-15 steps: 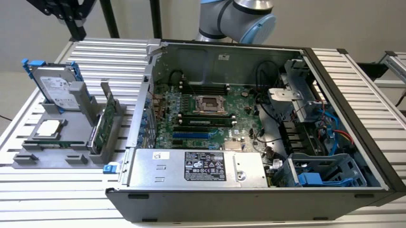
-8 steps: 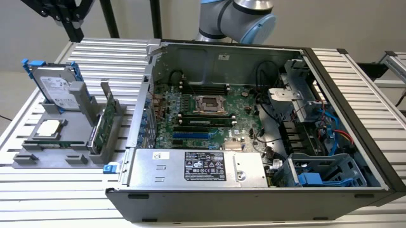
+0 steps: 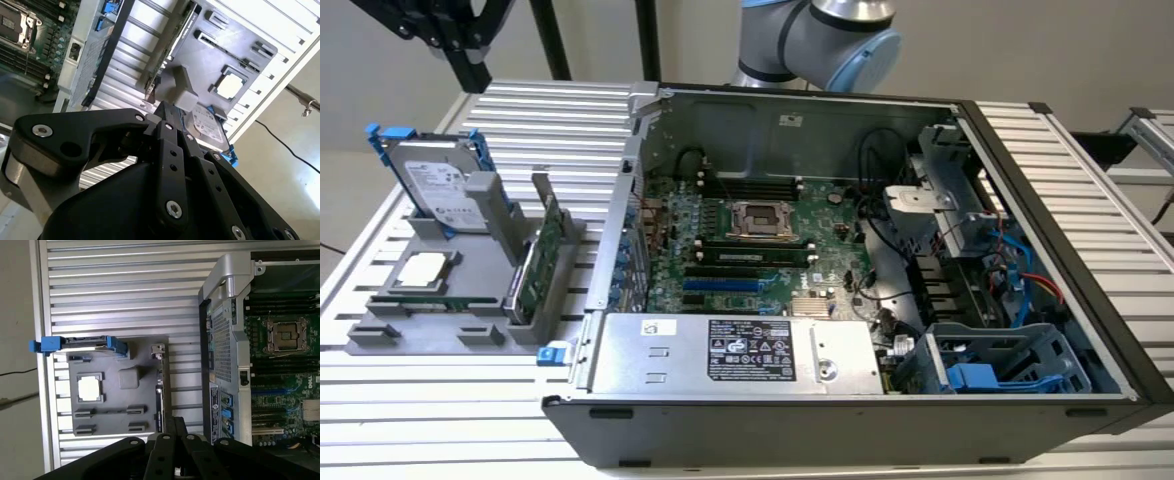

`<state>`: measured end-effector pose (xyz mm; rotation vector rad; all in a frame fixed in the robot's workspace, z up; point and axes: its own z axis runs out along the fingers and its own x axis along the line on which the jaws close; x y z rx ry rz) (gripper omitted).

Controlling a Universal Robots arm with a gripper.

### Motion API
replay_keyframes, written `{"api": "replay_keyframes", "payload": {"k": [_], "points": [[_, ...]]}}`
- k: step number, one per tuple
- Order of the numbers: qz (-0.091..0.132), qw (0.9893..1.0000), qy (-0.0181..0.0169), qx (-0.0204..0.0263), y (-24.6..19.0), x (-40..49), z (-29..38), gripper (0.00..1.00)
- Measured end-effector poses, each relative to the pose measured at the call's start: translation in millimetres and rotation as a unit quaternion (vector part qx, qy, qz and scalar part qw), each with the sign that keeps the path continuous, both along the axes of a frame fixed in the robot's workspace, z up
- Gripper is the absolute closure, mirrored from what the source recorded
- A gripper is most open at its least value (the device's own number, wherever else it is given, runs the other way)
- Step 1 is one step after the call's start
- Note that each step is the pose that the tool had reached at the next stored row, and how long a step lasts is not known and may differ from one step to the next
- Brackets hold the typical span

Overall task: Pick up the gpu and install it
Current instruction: 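Pick up the gpu and move the gpu toward the slot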

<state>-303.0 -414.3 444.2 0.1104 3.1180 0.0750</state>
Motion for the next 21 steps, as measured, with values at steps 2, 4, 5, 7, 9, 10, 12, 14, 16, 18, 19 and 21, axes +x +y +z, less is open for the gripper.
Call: {"api": "replay_keyframes", "payload": {"k": [2,4,5,7,9,10,12,14,16,18,19,21], "points": [[0.000,1.0000,0.0000,0.0000,-1.5,-0.8,0.0,1.00],[0.000,1.0000,0.0001,0.0000,-2.9,-1.6,0.1,1.00],[0.000,1.0000,0.0000,0.0000,-3.5,-2.1,0.0,1.00],[0.000,1.0000,0.0000,0.0000,-4.4,-3.3,0.0,1.00],[0.000,1.0000,0.0000,0.0000,-5.0,-4.9,0.0,1.00],[0.000,1.0000,0.0000,0.0000,-5.3,-5.8,0.0,1.00],[0.000,1.0000,0.0000,0.0000,-5.9,-7.4,0.0,1.00],[0.000,1.0000,0.0000,0.0000,-6.7,-8.7,0.0,1.00],[0.000,1.0000,0.0000,0.0000,-7.6,-9.8,0.0,1.00],[0.000,1.0000,0.0000,0.0000,-9.2,-10.5,0.0,1.00],[0.000,1.0000,0.0000,0.0000,-10.2,-10.7,0.0,1.00],[0.000,1.0000,0.0000,0.0000,-12.1,-10.8,0.0,1.00]]}}
